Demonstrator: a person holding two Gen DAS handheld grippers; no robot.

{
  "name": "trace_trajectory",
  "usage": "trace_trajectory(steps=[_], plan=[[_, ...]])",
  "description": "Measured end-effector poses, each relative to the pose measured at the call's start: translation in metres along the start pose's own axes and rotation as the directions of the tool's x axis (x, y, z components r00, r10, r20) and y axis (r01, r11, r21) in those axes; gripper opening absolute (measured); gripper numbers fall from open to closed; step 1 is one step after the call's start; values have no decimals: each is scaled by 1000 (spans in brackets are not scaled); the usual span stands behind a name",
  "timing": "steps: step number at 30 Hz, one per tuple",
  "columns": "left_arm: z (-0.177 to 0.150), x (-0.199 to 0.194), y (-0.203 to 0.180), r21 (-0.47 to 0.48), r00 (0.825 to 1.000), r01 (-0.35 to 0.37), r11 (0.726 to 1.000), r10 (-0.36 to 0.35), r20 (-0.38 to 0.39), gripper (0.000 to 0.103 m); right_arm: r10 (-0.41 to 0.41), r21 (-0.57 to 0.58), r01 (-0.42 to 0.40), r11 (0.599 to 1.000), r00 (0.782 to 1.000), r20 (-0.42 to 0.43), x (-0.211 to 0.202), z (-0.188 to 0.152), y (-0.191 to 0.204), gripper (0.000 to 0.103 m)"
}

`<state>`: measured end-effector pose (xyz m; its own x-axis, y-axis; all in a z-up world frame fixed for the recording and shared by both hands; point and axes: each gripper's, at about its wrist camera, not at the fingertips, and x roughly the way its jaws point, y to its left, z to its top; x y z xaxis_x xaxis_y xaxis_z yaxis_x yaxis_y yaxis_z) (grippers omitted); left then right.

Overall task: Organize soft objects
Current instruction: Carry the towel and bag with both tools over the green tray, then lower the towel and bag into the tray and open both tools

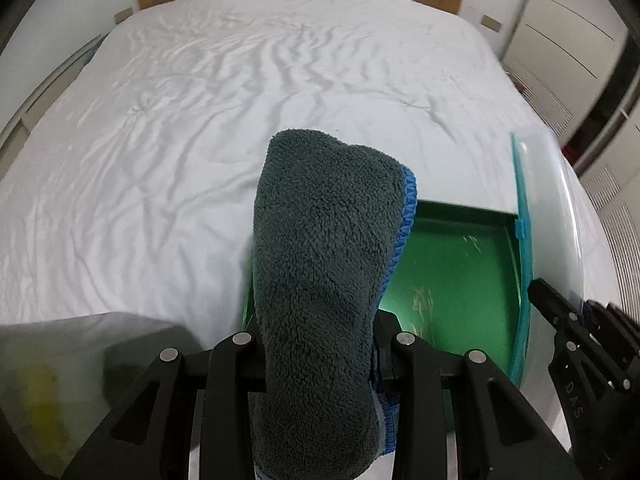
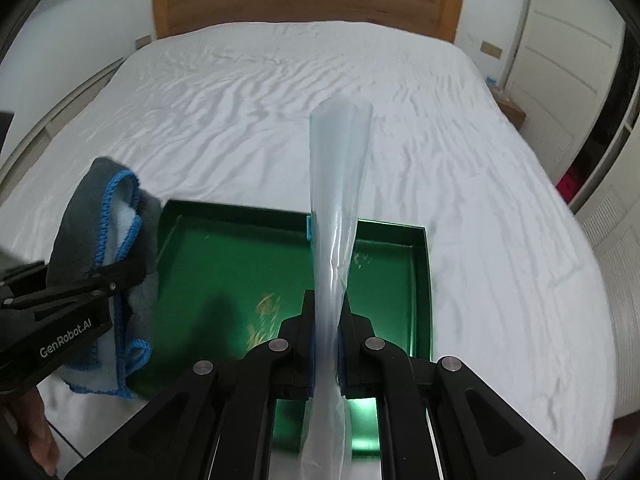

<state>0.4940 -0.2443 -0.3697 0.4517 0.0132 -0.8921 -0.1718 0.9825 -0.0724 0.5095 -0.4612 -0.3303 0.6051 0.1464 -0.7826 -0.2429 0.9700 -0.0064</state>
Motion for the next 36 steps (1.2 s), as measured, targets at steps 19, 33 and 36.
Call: trace_trajectory(steps=[19, 33, 36], plan=[[-4, 51, -15, 64, 995, -85, 994, 88, -51, 28, -2, 20, 2, 1000, 1000, 0, 82, -7, 1, 8], [-8, 62, -21, 98, 992, -115, 989, 119, -42, 30, 13, 66, -11, 998, 999, -33, 112, -9, -4, 11], [-8, 63, -20, 96, 991, -120, 988, 124, -41, 32, 15, 72, -12, 997, 999, -38, 114, -10, -8, 12]])
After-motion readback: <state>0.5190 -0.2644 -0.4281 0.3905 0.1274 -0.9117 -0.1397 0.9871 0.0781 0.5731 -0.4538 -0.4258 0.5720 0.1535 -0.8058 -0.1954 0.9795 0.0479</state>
